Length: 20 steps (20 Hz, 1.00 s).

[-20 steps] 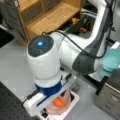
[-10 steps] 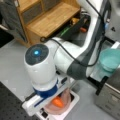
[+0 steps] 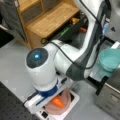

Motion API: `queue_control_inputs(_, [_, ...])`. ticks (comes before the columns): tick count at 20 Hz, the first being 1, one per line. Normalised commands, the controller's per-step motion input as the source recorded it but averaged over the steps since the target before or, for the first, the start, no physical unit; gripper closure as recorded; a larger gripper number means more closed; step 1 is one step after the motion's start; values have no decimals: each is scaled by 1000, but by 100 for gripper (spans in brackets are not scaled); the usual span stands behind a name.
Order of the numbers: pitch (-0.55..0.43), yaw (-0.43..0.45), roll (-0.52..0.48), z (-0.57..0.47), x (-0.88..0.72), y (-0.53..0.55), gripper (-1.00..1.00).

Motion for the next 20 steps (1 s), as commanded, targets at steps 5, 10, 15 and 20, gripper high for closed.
queue_control_inputs(5, [-194, 16, -75, -119, -274, 27, -100])
queue_control_inputs(10, [-195, 9, -66, -106, -295, 42, 100])
queue_control_inputs(15, [-179, 5, -64, -112, -319, -9, 100])
queue_control_inputs(20, [-172, -1, -74, -115, -299, -11, 100])
